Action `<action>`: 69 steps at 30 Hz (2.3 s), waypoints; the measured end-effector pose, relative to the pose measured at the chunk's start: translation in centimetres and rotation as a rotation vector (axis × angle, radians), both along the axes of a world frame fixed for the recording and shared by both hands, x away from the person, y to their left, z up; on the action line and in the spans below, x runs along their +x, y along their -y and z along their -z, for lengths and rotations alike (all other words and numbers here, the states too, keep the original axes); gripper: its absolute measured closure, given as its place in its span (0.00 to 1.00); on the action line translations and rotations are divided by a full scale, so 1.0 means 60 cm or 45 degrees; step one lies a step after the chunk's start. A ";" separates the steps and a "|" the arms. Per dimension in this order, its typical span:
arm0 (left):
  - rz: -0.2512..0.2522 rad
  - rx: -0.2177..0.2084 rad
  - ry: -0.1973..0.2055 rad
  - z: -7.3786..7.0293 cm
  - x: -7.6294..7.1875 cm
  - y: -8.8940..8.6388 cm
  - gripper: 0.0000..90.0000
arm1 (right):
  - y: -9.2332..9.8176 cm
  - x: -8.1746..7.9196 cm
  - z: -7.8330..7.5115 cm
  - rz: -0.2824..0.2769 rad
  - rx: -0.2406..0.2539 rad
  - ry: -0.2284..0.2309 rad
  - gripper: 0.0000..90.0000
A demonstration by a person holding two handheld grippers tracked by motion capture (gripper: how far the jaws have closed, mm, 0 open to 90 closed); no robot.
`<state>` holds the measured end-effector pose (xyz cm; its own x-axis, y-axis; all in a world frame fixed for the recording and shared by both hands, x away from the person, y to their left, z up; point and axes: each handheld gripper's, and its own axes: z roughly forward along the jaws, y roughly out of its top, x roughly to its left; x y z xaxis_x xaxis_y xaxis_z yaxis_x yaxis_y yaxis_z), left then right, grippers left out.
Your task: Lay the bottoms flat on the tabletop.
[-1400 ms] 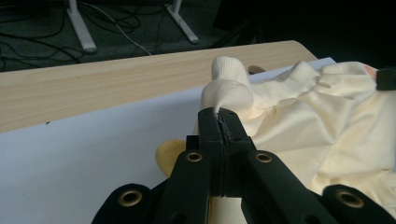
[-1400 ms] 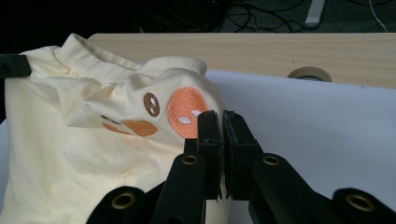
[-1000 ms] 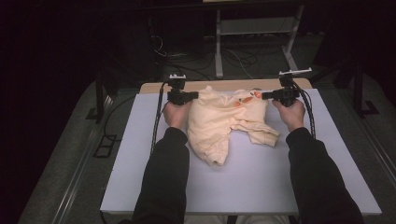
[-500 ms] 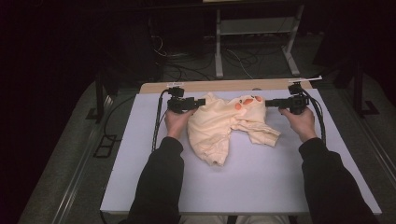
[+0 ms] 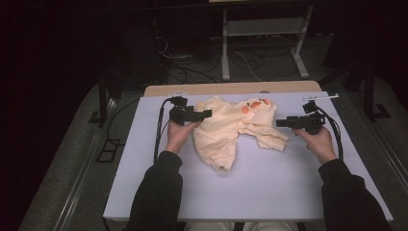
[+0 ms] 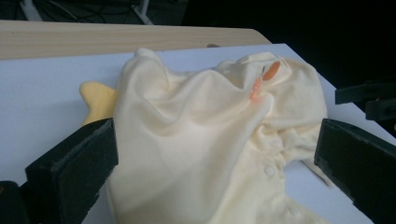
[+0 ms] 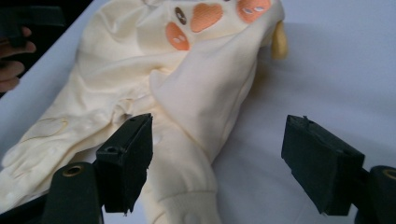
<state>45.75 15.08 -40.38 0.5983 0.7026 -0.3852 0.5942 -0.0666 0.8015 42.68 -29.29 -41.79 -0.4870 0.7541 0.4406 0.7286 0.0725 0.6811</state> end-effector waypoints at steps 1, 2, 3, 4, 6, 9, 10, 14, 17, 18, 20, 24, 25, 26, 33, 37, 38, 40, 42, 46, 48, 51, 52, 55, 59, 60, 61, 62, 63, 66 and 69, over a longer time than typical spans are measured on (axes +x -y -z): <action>0.004 0.000 -0.004 0.001 -0.007 -0.001 0.00 | 0.000 -0.006 0.000 -0.003 0.008 0.004 0.27; 0.007 0.000 -0.003 0.002 -0.011 -0.002 0.00 | 0.000 -0.013 -0.001 -0.008 0.011 0.006 0.27; 0.012 -0.004 0.001 0.003 -0.016 -0.003 0.00 | 0.000 -0.017 -0.001 -0.013 0.009 0.009 0.27; 0.013 -0.013 0.001 0.003 -0.022 -0.004 0.00 | -0.001 -0.021 -0.002 -0.019 -0.001 0.018 0.27; 0.029 -0.017 0.004 0.004 -0.033 -0.005 0.00 | -0.002 -0.031 -0.004 -0.027 -0.002 0.034 0.29; 0.056 -0.011 0.016 0.005 -0.051 -0.004 0.00 | -0.004 -0.045 -0.006 -0.043 0.019 0.047 0.33; 0.055 -0.023 0.018 0.006 -0.056 -0.004 0.00 | -0.007 -0.049 -0.005 -0.050 0.012 0.049 0.35; 0.077 -0.066 0.018 0.010 -0.076 -0.005 0.00 | -0.012 -0.058 0.000 -0.050 -0.054 0.065 0.39; 0.087 -0.088 0.015 0.014 -0.087 -0.003 0.00 | -0.008 -0.057 0.004 -0.039 -0.029 0.050 0.41; 0.099 -0.085 0.015 0.016 -0.089 -0.003 0.00 | -0.008 -0.057 0.006 -0.038 -0.022 0.042 0.41; 0.109 -0.080 0.014 0.018 -0.094 0.000 0.00 | -0.008 -0.056 0.010 -0.055 -0.018 0.031 0.44; 0.124 -0.066 0.008 0.026 -0.105 0.003 0.00 | -0.012 -0.056 0.015 -0.087 -0.047 0.007 0.50; 0.132 -0.055 0.008 0.027 -0.108 0.005 0.00 | -0.014 -0.057 0.017 -0.086 -0.064 0.000 0.53; 0.137 -0.038 0.011 0.029 -0.111 0.008 0.00 | -0.014 -0.057 0.018 -0.087 -0.076 -0.005 0.54; 0.202 -0.001 0.037 0.026 -0.140 0.029 0.00 | -0.022 -0.064 0.009 -0.095 -0.153 0.009 0.86; 0.232 -0.009 0.042 0.022 -0.154 0.032 0.00 | -0.039 -0.075 -0.018 -0.133 -0.073 0.040 0.87; 0.236 -0.008 0.043 0.022 -0.157 0.032 0.00 | -0.049 -0.078 -0.025 -0.155 -0.065 0.049 0.87; 0.248 0.009 0.040 0.023 -0.163 0.030 0.00 | -0.065 -0.083 -0.031 -0.181 -0.043 0.053 0.87; 0.255 0.011 0.035 0.024 -0.168 0.028 0.00 | -0.085 -0.086 -0.037 -0.211 -0.043 0.061 0.87; 0.272 0.048 0.034 0.027 -0.177 0.023 0.00 | -0.124 -0.093 -0.043 -0.279 -0.030 0.058 0.87; 0.285 0.053 0.022 0.028 -0.182 0.023 0.00 | -0.142 -0.096 -0.041 -0.304 -0.030 0.048 0.87; 0.328 0.090 0.012 0.030 -0.193 0.025 0.00 | -0.165 -0.098 -0.031 -0.340 -0.036 0.023 0.87; 0.347 0.094 0.008 0.031 -0.197 0.026 0.01 | -0.172 -0.098 -0.027 -0.350 -0.045 0.012 0.87; 0.399 0.101 0.011 0.032 -0.209 0.030 0.06 | -0.189 -0.098 -0.015 -0.369 -0.061 -0.011 0.87; 0.472 0.110 0.004 0.036 -0.220 0.038 0.15 | -0.203 -0.097 -0.002 -0.378 -0.073 -0.044 0.87; 0.486 0.129 0.001 0.037 -0.222 0.041 0.16 | -0.206 -0.097 0.001 -0.380 -0.077 -0.046 0.87; 0.499 0.150 0.003 0.039 -0.223 0.045 0.17 | -0.208 -0.098 0.003 -0.381 -0.078 -0.052 0.87; 0.513 0.173 0.012 0.040 -0.225 0.047 0.19 | -0.210 -0.098 0.005 -0.381 -0.081 -0.058 0.87; 0.523 0.195 0.025 0.042 -0.226 0.050 0.22 | -0.212 -0.098 0.007 -0.382 -0.082 -0.064 0.87; 0.530 0.229 0.035 0.048 -0.228 0.057 0.29 | -0.211 -0.097 0.010 -0.380 -0.064 -0.086 0.86; 0.520 0.319 0.060 0.056 -0.228 0.067 0.38 | -0.208 -0.099 0.009 -0.378 -0.049 -0.101 0.81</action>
